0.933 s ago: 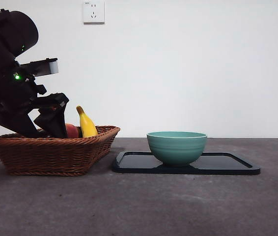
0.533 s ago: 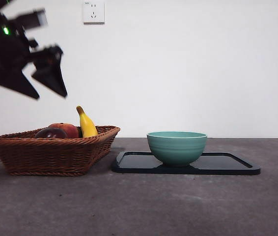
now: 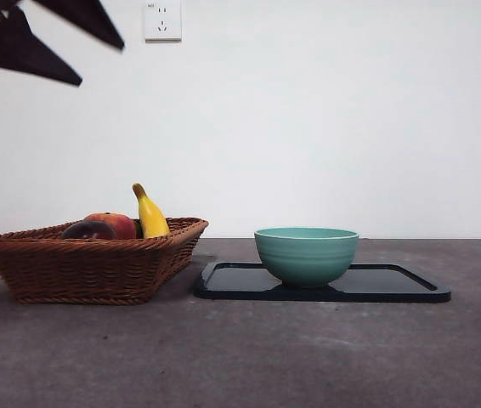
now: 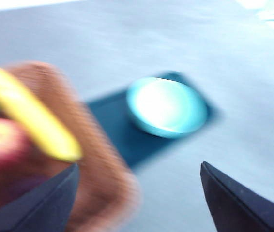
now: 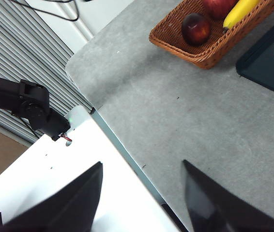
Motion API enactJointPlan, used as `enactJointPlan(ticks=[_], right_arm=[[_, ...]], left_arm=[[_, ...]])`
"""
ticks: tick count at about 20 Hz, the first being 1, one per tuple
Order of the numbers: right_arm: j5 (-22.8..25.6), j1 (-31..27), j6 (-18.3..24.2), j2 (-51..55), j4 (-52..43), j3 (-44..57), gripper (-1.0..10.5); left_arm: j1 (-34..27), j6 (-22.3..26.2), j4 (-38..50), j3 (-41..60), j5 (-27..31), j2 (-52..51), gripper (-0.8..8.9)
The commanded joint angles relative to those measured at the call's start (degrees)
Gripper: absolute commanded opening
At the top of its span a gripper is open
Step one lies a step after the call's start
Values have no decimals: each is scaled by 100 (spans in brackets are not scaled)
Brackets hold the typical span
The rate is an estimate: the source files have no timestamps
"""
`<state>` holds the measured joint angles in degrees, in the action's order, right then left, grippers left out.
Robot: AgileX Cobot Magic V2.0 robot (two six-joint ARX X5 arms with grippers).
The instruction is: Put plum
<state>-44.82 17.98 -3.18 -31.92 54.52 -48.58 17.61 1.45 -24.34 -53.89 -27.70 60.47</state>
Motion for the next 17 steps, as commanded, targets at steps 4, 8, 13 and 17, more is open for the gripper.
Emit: enactJointPlan(ticks=[4, 8, 13, 17], right_arm=[[2, 26, 57, -15, -74, -37, 256], [4, 26, 55, -15, -68, -37, 256], [7, 26, 35, -15, -66, -37, 256], [11, 26, 9, -15, -61, -37, 256]], left_arm=[[157, -103, -1025, -81, -898, -457, 402], [221, -37, -1735, -81, -1220, -704, 402], [278, 249, -2277, -81, -1285, -828, 402], [278, 289, -2398, -81, -1285, -833, 402]])
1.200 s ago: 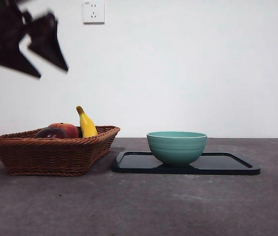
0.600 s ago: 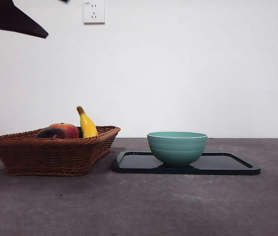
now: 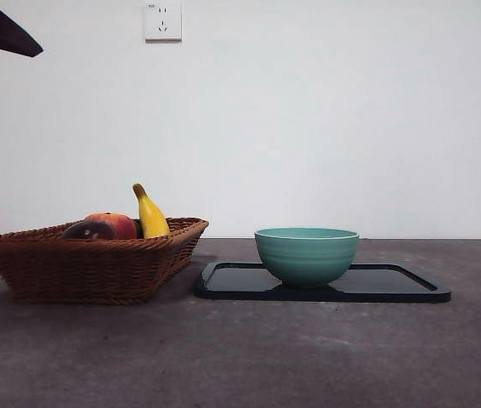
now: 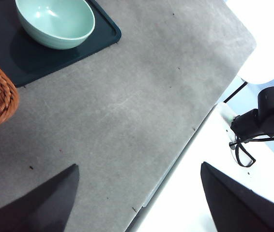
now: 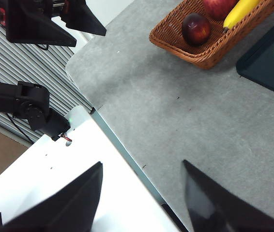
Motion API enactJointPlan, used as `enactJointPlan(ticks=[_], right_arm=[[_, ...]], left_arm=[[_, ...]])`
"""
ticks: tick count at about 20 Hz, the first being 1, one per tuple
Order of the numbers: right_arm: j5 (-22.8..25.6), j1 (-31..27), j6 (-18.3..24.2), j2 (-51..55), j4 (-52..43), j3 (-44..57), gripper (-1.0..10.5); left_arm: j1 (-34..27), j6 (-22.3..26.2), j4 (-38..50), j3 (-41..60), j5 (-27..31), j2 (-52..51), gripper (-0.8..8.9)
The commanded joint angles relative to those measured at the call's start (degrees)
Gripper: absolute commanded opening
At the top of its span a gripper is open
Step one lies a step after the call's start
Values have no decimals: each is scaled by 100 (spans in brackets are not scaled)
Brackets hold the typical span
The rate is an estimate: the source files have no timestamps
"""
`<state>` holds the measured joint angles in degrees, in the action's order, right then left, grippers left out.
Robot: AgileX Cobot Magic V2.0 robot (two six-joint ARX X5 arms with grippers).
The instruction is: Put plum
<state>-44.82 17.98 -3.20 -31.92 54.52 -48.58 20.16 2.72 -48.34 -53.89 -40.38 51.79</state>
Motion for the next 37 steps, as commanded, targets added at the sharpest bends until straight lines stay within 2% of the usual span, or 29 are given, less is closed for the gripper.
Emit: enactJointPlan(ticks=[1, 10, 17, 20, 26, 30, 32, 37], right_arm=[[11, 26, 4, -15, -55, -37, 256], [48, 26, -76, -15, -48, -37, 257], [330, 26, -227, -17, -57, -37, 256], [551, 26, -481, -22, -192, -37, 256], [1495, 24, -1425, -308, -922, -90, 257], [2103, 24, -1499, -1051, -1241, -350, 264], [2240, 20, -1464, -1486, -1309, -525, 268], [2610, 9, -1115, -3460, -1554, -1488, 270]], left_arm=[[24, 186, -9, -81, -17, 35, 402], [22, 286, -7, -81, -17, 35, 402], [22, 308, -4, -81, -17, 35, 402], [22, 332, -2, -81, -17, 35, 402], [22, 396, 2, -81, -17, 37, 402], [22, 411, -4, -81, -17, 35, 402], [22, 411, -4, -81, -15, 37, 402], [22, 413, -7, -81, -17, 37, 402]])
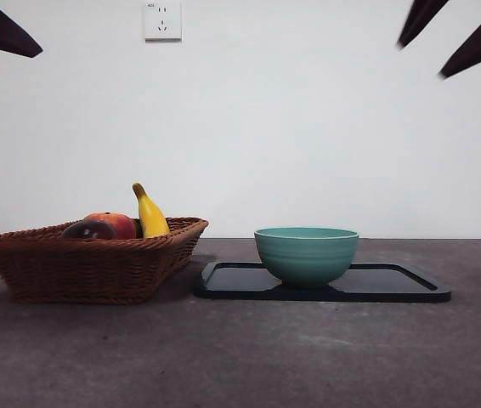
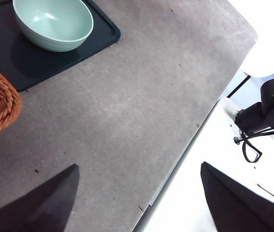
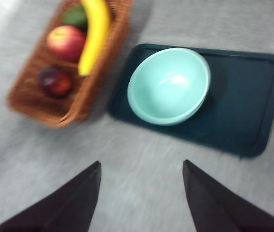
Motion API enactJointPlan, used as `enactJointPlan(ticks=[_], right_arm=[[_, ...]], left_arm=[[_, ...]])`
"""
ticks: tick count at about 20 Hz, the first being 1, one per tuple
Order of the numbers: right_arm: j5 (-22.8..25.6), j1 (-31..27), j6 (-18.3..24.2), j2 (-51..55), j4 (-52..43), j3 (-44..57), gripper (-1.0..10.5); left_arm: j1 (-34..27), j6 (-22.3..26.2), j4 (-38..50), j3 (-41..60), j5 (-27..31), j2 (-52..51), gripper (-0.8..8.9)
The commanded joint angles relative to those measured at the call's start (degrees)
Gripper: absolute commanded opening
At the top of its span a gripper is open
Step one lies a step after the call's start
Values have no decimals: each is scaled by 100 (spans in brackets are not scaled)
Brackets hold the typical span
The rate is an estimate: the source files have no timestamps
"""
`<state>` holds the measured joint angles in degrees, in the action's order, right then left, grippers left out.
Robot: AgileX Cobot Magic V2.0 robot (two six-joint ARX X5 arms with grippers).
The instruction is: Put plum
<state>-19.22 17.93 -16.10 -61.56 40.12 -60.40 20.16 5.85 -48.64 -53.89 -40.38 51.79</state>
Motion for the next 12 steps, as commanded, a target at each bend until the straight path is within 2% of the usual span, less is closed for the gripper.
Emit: enactJointPlan(ticks=[1, 6, 12], right_arm=[[138, 13, 212, -820, -118, -494, 270], [570, -13, 498, -2365, -118, -1416, 270], [623, -13, 560, -3547, -566, -1770, 270]], left_arm=[[22, 101, 24, -81, -17, 35, 402], [22, 101, 22, -81, -15, 37, 402], [22, 103, 33, -81, -17, 35, 402]])
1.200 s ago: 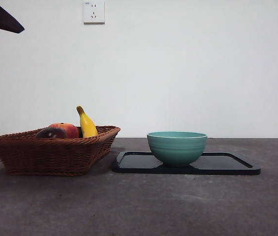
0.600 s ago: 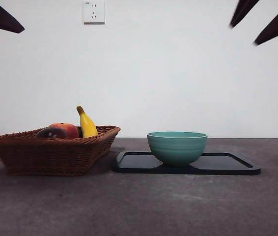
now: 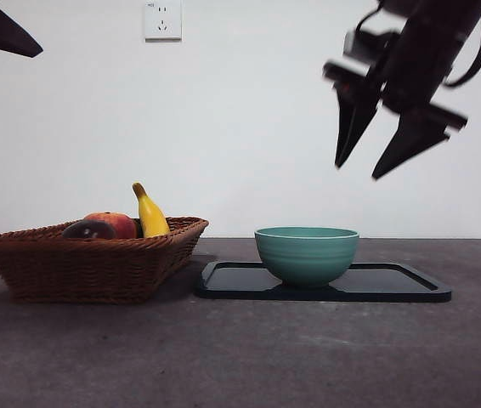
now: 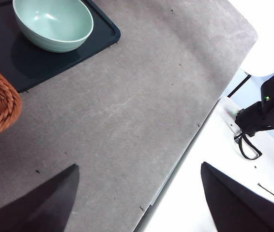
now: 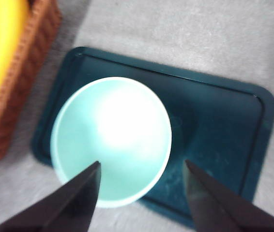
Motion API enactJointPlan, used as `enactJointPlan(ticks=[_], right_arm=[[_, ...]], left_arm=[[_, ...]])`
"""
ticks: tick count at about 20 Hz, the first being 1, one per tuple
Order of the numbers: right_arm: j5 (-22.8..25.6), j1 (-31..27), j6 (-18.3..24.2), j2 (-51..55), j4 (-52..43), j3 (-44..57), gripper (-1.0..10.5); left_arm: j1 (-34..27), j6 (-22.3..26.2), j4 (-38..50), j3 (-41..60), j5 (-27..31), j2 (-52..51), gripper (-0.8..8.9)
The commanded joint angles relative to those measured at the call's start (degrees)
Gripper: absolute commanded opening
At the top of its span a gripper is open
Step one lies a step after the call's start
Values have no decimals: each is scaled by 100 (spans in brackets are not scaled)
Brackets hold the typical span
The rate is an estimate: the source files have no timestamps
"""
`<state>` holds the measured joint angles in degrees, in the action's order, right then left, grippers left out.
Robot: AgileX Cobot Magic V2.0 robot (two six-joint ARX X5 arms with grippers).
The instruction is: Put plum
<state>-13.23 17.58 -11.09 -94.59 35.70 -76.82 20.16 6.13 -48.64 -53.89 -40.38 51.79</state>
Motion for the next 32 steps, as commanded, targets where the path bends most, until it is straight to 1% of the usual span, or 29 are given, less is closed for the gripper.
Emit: enactJointPlan(ticks=[1, 9, 11, 12, 15, 16, 17, 19, 23, 26, 29, 32], right_arm=[[22, 22, 59, -398, -190, -129, 270], [37, 28, 57, -1213, -570, -129, 268], [160, 28, 61, -1325, -584, -129, 211], [153, 28, 61, -1353, -592, -129, 163], [149, 28, 63, -1364, -678, -129, 76], [146, 28, 63, -1364, -697, -129, 24], [149, 28, 63, -1364, -699, -129, 6], [149, 28, 59, -1357, -772, -133, 6], [254, 28, 61, -975, -778, -238, 6], [256, 28, 74, -361, -684, -264, 6], [254, 28, 164, 286, -310, -264, 6], [107, 46, 328, 977, 227, -264, 6]], left_arm=[[22, 76, 35, -81, -17, 35, 402], [22, 79, 44, -81, -17, 35, 402], [22, 85, 42, -81, -17, 35, 402], [22, 87, 44, -81, -15, 37, 402], [22, 90, 44, -81, -17, 37, 402], [22, 90, 44, -81, -17, 37, 402], [22, 90, 44, -81, -17, 35, 402], [22, 90, 42, -81, -17, 35, 402], [22, 90, 39, -81, -15, 35, 402], [22, 92, 42, -81, -17, 35, 402], [22, 96, 42, -81, -17, 37, 402], [22, 96, 37, -81, -17, 35, 402]])
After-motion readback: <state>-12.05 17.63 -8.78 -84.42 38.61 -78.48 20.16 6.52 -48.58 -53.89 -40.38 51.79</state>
